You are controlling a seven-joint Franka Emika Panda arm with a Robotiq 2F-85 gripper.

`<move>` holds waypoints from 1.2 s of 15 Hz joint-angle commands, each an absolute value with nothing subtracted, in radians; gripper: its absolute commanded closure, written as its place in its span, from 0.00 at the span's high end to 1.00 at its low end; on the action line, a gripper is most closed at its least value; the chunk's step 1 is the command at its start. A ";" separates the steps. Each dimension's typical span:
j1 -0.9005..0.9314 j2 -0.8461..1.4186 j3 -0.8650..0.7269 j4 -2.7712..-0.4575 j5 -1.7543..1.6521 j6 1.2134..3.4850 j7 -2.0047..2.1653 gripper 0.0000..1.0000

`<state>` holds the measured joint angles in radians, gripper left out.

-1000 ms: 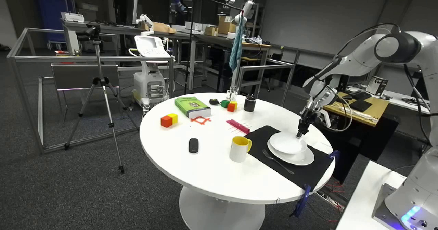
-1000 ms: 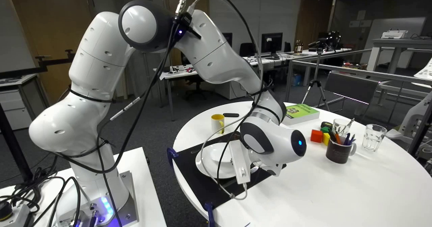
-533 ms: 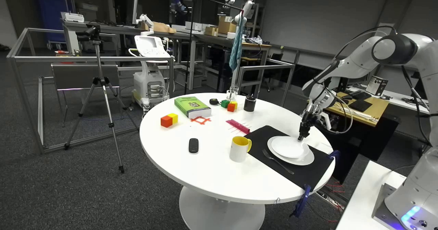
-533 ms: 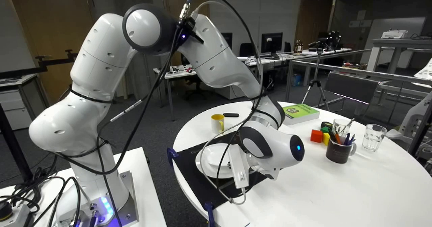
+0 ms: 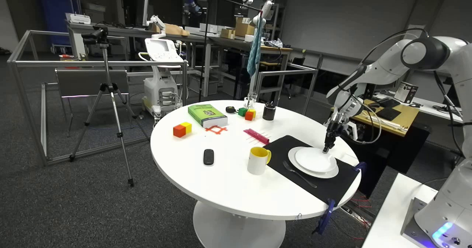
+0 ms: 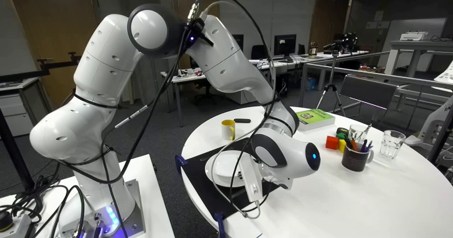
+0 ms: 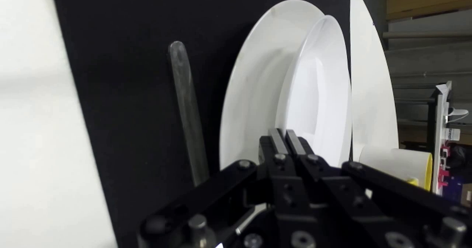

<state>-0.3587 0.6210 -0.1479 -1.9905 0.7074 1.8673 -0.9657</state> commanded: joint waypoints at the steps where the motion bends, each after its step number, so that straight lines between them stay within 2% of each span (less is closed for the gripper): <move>1: -0.401 0.625 -0.123 -1.975 0.702 1.813 -1.006 0.01; 18: -0.419 0.653 -0.100 -1.957 0.732 1.831 -1.033 0.01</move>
<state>-0.3862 0.6481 -0.1114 -1.9836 0.7173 1.8670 -1.0012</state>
